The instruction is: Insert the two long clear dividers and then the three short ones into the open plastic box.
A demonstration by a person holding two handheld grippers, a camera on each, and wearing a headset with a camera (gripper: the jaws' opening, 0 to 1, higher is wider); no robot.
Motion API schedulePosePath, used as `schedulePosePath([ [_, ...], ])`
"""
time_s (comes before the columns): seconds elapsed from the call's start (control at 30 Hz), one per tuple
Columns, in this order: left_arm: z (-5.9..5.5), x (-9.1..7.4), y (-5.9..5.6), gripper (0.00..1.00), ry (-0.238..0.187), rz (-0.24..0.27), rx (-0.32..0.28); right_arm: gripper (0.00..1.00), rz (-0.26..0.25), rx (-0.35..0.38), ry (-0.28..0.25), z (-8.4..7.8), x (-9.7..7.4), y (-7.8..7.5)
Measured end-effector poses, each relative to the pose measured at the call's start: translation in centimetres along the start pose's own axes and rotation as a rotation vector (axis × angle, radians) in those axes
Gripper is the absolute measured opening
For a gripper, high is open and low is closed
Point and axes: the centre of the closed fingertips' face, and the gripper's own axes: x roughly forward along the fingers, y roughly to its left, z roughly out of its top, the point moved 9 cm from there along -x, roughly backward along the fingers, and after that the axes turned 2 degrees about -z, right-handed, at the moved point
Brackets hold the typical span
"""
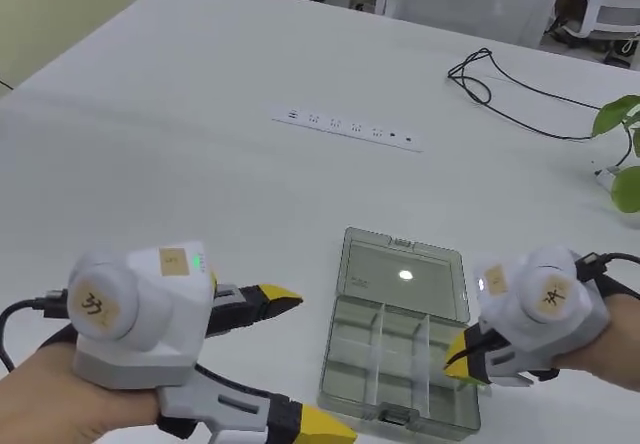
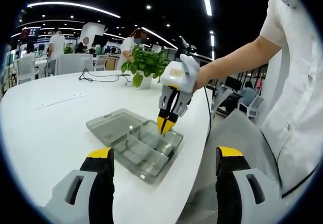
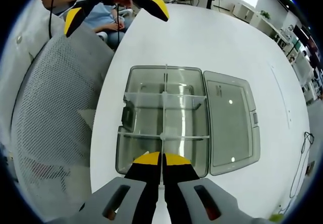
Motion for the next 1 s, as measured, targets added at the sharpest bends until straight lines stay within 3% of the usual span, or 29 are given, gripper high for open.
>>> schedulePosePath([
  [0.53, 0.6, -0.2, -0.3, 0.85, 0.023, -0.002, 0.028, 0.02, -0.023, 0.000, 0.002, -0.1, 0.3, 0.2],
  [0.63, 0.5, -0.3, -0.3, 0.87, 0.032, 0.001, 0.026, 0.07, -0.026, 0.015, -0.001, -0.2, 0.4, 0.4],
  [0.77, 0.2, -0.5, -0.3, 0.89, 0.043, 0.011, 0.024, 0.09, -0.044, 0.024, -0.022, -0.1, -0.2, 0.7],
  [1.0, 0.1, -1.1, -0.1, 0.96, 0.042, 0.035, 0.023, 0.17, -0.120, 0.110, -0.136, 0.0, -2.6, 0.5],
])
